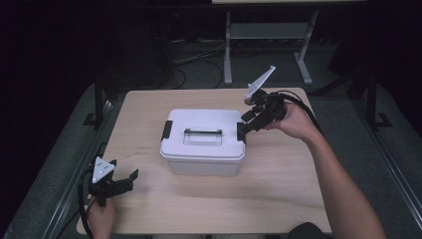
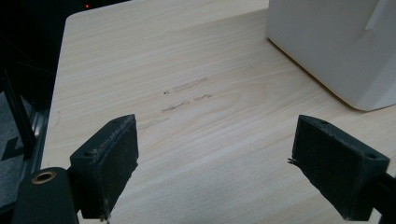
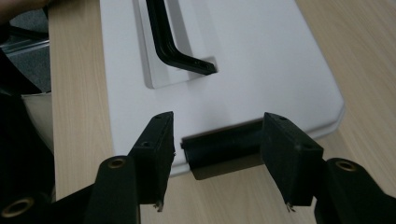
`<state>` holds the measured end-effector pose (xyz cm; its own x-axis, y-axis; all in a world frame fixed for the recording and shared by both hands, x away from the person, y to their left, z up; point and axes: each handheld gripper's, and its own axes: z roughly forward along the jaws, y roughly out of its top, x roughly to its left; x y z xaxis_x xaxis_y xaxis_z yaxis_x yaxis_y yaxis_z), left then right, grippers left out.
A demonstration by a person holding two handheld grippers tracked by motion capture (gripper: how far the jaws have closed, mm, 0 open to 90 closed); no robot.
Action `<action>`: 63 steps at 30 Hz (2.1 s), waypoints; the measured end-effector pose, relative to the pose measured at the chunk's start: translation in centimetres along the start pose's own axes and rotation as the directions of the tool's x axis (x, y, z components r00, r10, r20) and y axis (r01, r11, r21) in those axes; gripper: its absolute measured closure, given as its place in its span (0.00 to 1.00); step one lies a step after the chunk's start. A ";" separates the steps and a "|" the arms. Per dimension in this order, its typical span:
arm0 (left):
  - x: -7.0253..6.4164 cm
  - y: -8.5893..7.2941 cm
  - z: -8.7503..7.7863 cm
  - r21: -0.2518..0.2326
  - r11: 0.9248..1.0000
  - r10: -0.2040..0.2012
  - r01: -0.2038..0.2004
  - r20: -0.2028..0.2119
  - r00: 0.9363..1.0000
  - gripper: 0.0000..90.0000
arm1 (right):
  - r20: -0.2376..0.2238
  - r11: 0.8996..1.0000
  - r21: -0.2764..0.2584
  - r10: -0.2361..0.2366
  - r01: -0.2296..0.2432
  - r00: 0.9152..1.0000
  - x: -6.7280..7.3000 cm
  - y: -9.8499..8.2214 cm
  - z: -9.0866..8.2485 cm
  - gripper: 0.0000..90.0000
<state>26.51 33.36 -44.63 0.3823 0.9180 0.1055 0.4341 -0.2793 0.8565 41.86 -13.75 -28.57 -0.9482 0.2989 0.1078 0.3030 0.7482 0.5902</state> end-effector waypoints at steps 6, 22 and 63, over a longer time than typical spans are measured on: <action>0.1 -0.1 0.0 0.000 1.000 -0.004 0.004 0.000 1.000 0.15 | 0.016 1.000 -0.002 0.020 -0.020 1.000 -0.1 -0.7 -0.5 0.46; 0.2 -0.2 -0.1 -0.008 1.000 -0.015 0.015 -0.002 1.000 0.15 | 0.037 0.999 -0.002 0.053 -0.053 0.998 -0.4 -2.4 -0.5 0.39; 0.2 -0.1 0.0 -0.002 1.000 -0.006 0.006 0.001 1.000 0.15 | 0.051 0.986 -0.009 0.165 -0.165 0.985 -0.7 -8.2 -1.4 0.34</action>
<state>26.58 33.51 -44.68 0.3804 0.9194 0.0998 0.4349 -0.2731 0.8581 39.89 -20.94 -32.40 -0.8788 0.4487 0.1627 0.4546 0.6833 0.5714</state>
